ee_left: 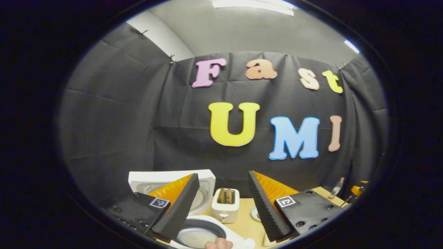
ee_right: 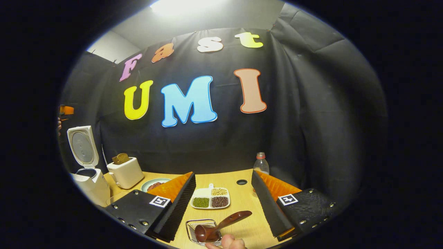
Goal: Close the left gripper, press the button to open the rice cooker; take a wooden spoon from the chopstick holder with the right hand, scoop a spoonful of rice and pour it into the rice cooker, then put the wooden spoon back into the chopstick holder.
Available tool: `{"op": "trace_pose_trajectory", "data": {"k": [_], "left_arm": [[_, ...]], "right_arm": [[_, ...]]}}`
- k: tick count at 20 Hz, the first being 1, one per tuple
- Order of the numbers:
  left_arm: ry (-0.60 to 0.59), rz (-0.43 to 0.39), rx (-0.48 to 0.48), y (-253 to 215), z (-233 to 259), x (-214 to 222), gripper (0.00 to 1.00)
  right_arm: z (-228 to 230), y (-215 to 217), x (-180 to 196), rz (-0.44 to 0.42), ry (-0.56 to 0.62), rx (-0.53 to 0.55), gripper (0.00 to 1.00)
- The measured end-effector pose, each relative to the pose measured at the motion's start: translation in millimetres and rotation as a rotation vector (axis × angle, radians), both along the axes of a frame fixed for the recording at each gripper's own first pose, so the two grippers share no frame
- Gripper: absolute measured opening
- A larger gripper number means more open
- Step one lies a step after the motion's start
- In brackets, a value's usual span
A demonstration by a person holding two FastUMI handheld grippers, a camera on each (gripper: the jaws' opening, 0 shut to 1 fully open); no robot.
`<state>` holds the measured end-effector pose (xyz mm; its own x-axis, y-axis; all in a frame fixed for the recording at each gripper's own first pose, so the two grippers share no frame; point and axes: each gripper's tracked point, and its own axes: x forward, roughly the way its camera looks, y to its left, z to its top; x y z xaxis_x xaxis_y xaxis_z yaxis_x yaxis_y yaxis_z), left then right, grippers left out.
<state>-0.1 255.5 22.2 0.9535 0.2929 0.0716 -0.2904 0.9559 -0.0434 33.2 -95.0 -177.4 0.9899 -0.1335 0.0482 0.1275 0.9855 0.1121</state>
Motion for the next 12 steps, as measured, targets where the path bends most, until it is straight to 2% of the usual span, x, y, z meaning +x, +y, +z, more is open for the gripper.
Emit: {"op": "trace_pose_trajectory", "data": {"k": [1,2,3,8,9,12], "left_arm": [[0.003,0.021,0.002,15.9,4.6,11.8,0.94],[0.008,0.043,0.001,30.8,7.0,21.6,0.98],[0.016,0.069,-0.004,47.0,7.8,33.3,0.94],[0.093,0.175,-0.034,112.1,-17.1,75.6,0.94],[0.104,0.207,-0.029,125.6,-18.3,82.1,0.92],[0.171,0.223,-0.108,146.1,-43.4,92.6,0.92]], "right_arm": [[-0.3,3.1,4.1,0.007,0.0,-0.007,0.98],[0.0,5.6,6.7,0.014,-0.001,-0.01,0.98],[1.2,8.1,8.6,0.025,-0.003,-0.004,0.98],[-4.5,18.1,24.8,0.062,0.018,0.016,0.98],[-4.9,17.7,26.1,0.065,0.021,0.018,0.98],[-7.5,19.4,30.0,0.079,0.024,0.03,0.98]]}}
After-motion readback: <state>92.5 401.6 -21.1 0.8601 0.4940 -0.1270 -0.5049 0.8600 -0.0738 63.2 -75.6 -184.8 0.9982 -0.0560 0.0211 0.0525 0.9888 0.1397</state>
